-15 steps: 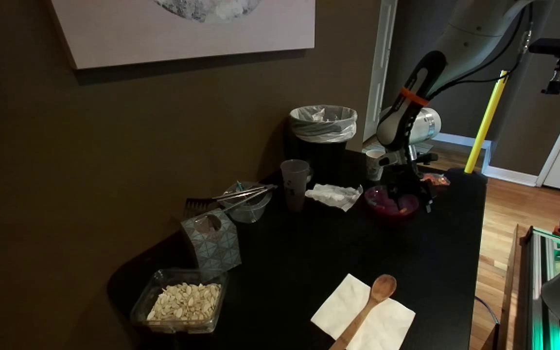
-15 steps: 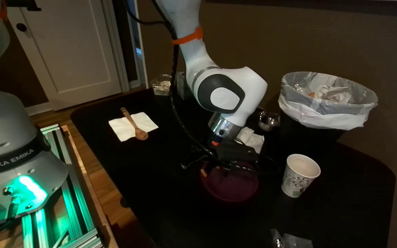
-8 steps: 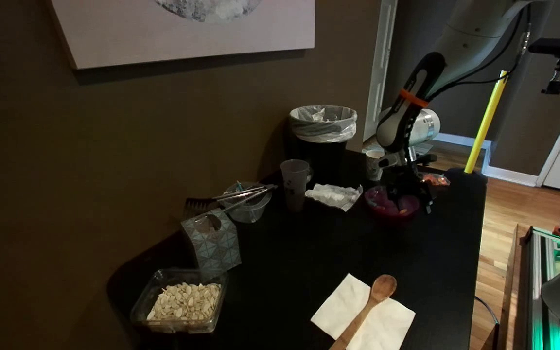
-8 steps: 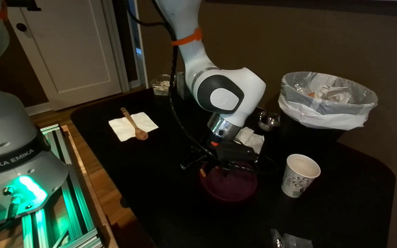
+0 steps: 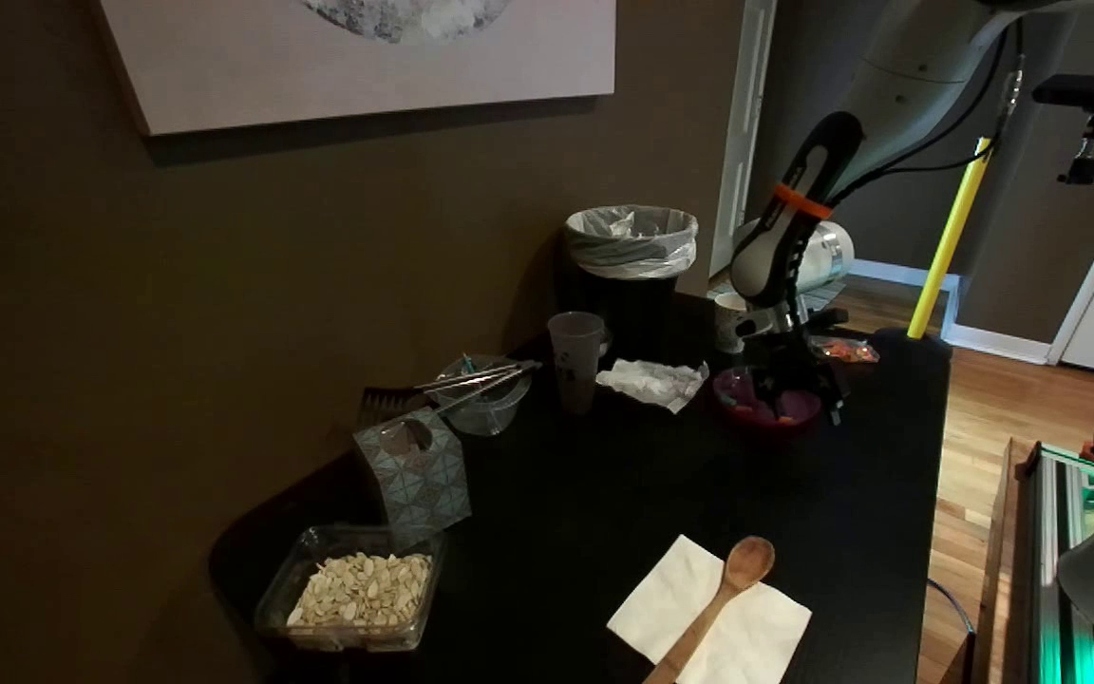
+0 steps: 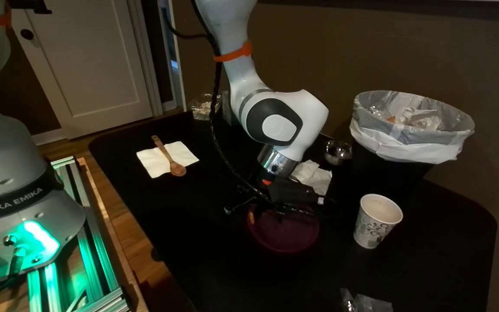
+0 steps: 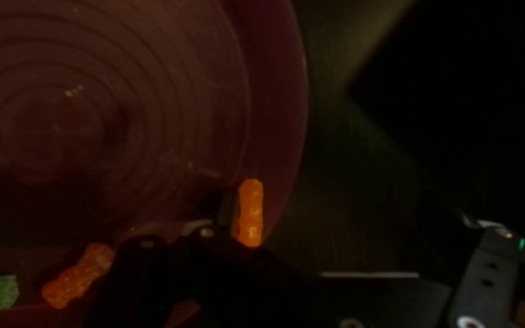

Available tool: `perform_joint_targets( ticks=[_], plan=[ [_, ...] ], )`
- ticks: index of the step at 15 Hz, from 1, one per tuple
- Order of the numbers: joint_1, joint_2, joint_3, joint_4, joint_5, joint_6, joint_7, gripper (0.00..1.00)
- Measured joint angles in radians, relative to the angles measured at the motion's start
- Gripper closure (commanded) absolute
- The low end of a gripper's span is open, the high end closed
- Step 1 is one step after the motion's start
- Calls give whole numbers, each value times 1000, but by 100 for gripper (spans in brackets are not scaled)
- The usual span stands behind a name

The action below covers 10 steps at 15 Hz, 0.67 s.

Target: Pick up the candy on the table surface and place it on the purple plate

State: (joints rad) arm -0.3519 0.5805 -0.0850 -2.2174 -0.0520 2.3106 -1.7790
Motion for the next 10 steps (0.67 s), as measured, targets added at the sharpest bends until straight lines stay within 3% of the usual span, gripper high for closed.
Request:
perform_joint_targets(
  ticks=[10],
  plan=[
    [-28, -2, 39, 12, 98, 89, -20, 0]
  ],
)
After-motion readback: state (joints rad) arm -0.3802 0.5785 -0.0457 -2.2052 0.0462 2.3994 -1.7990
